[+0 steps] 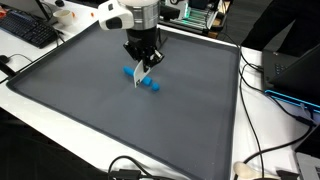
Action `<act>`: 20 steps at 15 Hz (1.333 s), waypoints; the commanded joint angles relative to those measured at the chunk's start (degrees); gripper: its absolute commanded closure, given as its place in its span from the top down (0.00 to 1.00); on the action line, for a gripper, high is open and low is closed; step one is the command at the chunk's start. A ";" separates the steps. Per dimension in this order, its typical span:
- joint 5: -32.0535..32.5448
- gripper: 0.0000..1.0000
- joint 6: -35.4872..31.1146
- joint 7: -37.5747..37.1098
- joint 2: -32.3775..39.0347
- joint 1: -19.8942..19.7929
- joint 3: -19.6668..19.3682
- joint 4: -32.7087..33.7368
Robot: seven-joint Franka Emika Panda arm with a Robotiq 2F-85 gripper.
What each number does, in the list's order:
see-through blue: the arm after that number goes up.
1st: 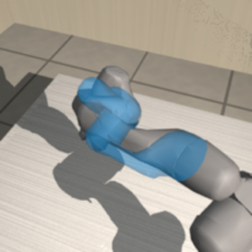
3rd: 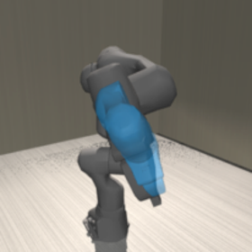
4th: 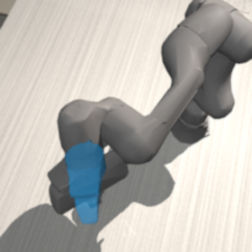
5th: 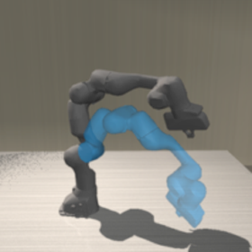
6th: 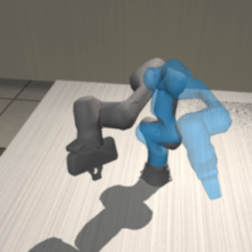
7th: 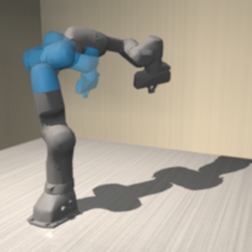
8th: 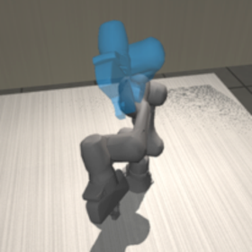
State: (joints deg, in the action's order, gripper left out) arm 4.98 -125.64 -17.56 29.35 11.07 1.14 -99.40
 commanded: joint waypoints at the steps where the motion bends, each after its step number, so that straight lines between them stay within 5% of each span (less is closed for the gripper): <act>1: -0.40 0.01 0.12 0.32 -0.31 -0.57 -0.05 -1.28; 20: 1.55 0.01 -3.58 -0.66 2.20 0.08 -1.28 -0.86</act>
State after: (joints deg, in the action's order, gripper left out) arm 5.58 -127.76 -17.65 31.28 10.83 0.46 -99.66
